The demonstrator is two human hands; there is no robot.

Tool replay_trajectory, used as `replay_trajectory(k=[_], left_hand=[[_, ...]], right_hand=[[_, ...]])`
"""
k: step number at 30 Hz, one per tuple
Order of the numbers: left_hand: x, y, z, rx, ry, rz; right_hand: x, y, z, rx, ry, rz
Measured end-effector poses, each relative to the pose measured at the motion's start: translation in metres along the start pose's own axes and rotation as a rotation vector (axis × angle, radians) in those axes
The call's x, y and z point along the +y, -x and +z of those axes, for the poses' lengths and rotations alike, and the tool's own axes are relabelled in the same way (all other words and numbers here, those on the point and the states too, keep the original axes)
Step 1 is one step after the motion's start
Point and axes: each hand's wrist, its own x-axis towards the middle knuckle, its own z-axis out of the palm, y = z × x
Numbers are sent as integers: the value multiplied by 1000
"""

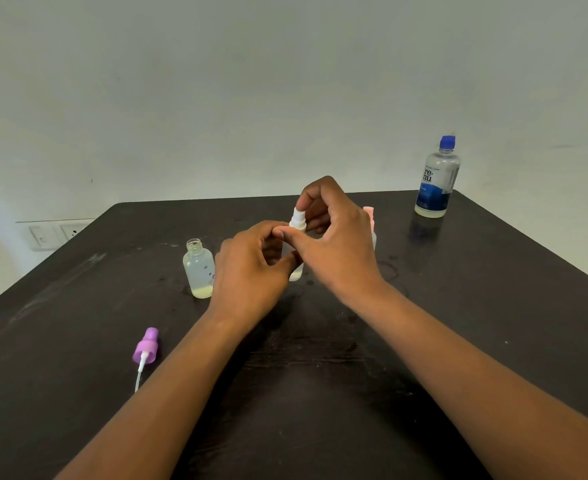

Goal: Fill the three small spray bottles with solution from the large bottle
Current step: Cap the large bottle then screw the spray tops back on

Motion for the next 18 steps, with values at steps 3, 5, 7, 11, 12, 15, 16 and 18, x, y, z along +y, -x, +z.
replay_trajectory(k=[3,5,7,11,12,15,16,18], left_hand=[[2,-1,-1,12,14,-26],[2,-1,-3,29,41,-52],[2,-1,-4,32,59,-68],[2,-2,-6,0,55,-51],[2,-2,-6,-1,50,-42],[2,-2,-5,23,25,-27],[2,-1,-5,32,15,-29],[2,-1,-4,39,4,-23]], right_hand=[[1,-1,-1,-86,-45,2],[1,-1,0,-151,-102,24],[1,-1,1,-169,-140,50],[2,-3,0,-140,-201,113],[1,-3,-1,-124,-202,110],[1,-2,-1,-69,-183,81],[1,-2,-1,-54,-169,75],[1,-1,0,-19,-108,53]])
